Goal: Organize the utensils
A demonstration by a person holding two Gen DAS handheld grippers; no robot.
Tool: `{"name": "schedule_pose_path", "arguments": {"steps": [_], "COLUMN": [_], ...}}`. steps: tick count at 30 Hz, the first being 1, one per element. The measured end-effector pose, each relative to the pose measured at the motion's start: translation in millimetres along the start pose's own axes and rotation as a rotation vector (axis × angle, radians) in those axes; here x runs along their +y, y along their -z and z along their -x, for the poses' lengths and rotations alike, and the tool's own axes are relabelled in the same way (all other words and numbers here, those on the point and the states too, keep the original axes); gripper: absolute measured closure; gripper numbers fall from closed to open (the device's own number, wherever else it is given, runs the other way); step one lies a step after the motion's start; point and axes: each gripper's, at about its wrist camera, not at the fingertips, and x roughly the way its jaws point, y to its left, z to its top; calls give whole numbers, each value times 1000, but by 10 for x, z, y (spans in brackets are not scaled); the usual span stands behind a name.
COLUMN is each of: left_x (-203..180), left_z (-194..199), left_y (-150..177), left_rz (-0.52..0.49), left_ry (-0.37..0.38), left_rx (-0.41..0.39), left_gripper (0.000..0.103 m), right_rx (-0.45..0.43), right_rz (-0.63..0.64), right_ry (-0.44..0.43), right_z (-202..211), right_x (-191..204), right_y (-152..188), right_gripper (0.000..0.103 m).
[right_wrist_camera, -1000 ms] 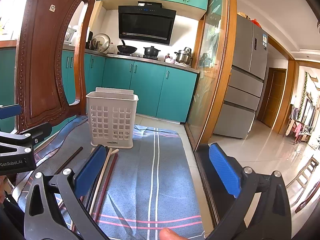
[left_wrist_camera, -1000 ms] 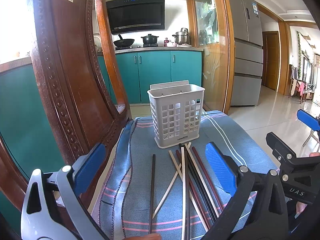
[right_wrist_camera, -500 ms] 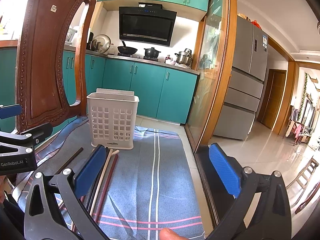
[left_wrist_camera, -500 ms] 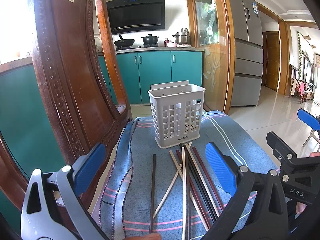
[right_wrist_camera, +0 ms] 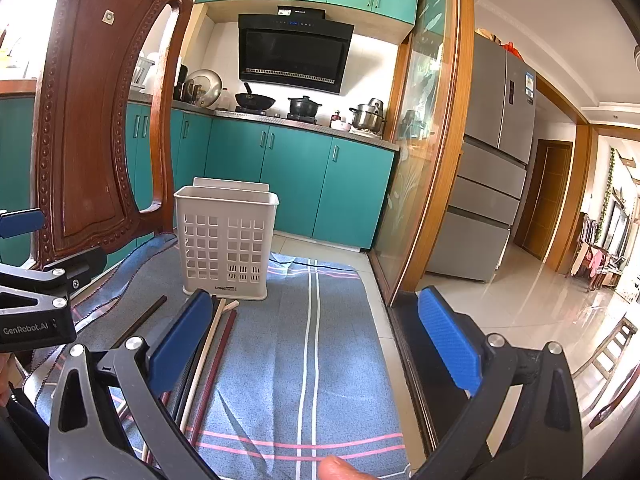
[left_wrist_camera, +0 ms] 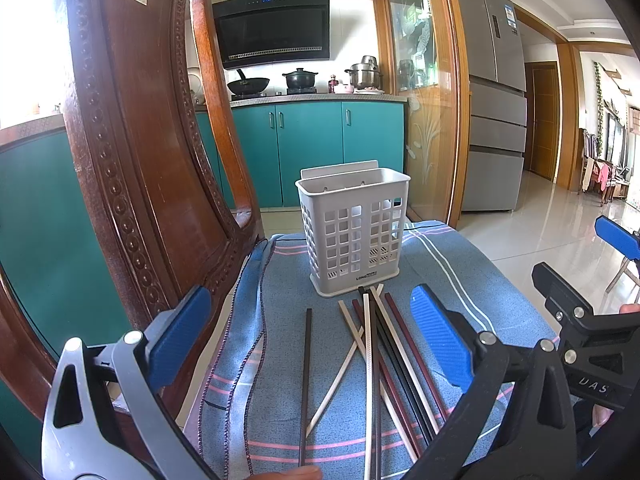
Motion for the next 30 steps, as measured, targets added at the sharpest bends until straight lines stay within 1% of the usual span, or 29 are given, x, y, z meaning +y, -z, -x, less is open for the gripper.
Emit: {"name": "schedule_pose_path", "arguments": {"steps": [30], "left_x": [5], "left_z": [-9], "left_y": [19], "left_rz": [-4], "left_ry": [0], "left_rx": [1], "left_gripper": [3], "right_rx": [-8], "right_rz": [7], "right_ry": [1], "right_z": [24], "right_x": [1], "right_y": [-18], "right_gripper": [2]}}
